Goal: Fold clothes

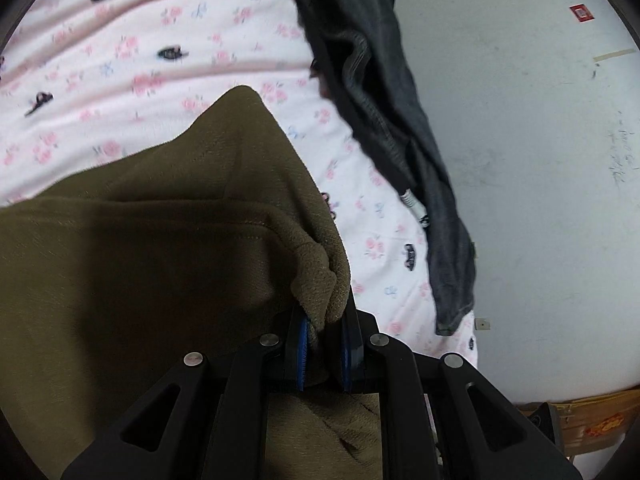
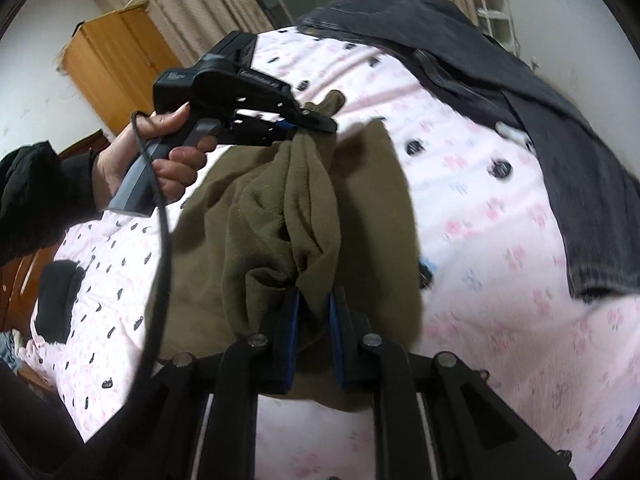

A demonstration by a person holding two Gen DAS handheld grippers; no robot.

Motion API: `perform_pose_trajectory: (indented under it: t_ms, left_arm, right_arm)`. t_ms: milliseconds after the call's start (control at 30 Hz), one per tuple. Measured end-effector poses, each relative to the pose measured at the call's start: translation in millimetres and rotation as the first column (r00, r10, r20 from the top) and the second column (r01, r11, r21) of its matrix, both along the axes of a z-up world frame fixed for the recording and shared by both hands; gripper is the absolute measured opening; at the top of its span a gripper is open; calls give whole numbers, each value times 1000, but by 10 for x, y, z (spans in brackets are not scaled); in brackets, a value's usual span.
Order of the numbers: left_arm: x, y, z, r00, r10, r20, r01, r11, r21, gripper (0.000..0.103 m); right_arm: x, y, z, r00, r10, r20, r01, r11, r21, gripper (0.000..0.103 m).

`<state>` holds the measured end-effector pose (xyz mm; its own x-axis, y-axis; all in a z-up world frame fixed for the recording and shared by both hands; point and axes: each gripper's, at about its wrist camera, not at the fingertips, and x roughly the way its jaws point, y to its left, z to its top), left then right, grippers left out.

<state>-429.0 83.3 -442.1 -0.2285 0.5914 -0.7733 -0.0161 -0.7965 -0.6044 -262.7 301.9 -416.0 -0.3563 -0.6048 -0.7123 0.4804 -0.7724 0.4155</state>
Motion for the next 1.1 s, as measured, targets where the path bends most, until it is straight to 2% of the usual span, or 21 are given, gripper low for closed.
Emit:
perform_pose_trajectory:
  t_ms: [100, 167, 267, 300, 333, 400, 500, 533, 633, 733, 800, 933, 1033, 1100]
  left_arm:
    - [-40, 111, -52, 1000, -16, -5, 16, 1000, -26, 10]
    - [-54, 206, -129, 999, -44, 6, 45, 996, -80, 11]
    - [-64, 212, -186, 999, -3, 35, 5, 997, -83, 17]
    - [-63, 208, -183, 999, 15, 38, -12, 997, -78, 18]
    - [-30, 194, -131, 999, 23, 23, -21, 996, -83, 20]
    - [69, 157, 21, 999, 30, -24, -32, 994, -101, 25]
    - [358, 4, 400, 989, 55, -134, -76, 985, -156, 39]
    - [461, -51, 533, 983, 62, -172, -93, 980, -174, 46]
    - [797, -245, 859, 961, 88, -261, -151, 960, -234, 53]
    - [1231, -538, 945, 948, 151, -279, -234, 926, -295, 64]
    - [1539, -737, 821, 947, 211, -242, -284, 903, -324, 65]
    - [2136, -1036, 332, 933, 335, -134, -359, 831, -426, 65]
    - [2418, -1142, -35, 898, 433, -75, -427, 820, -381, 65]
    - [2528, -1147, -205, 882, 466, -68, -458, 815, -354, 65]
  right_arm:
    - [-33, 118, -112, 999, -27, 27, 28, 999, -21, 12]
    - [-36, 157, -163, 999, -36, 28, 36, 999, -12, 12]
    - [-26, 178, -166, 999, -45, 13, 45, 999, 26, 16]
    - [-23, 183, -147, 999, -43, -1, 43, 998, 44, 22]
    - [-19, 195, -111, 999, -44, -23, 45, 997, 69, 26]
    - [-18, 240, -31, 997, -50, -61, 56, 994, 96, 48]
    - [-37, 348, 155, 992, -68, -108, 79, 992, 98, 64]
    - [-50, 373, 226, 991, -69, -114, 79, 992, 93, 64]
    - [-113, 286, 392, 993, -29, -116, 37, 997, 70, 69]
    - [-190, 28, 439, 996, 39, -76, -36, 999, 41, 74]
    - [-221, -159, 363, 994, 96, -47, -94, 995, 39, 74]
    - [-299, -433, 27, 978, 197, 71, -201, 978, 61, 74]
    - [-302, -475, -93, 969, 227, 100, -232, 972, 44, 73]
    - [-289, -464, -93, 970, 224, 94, -229, 972, 47, 72]
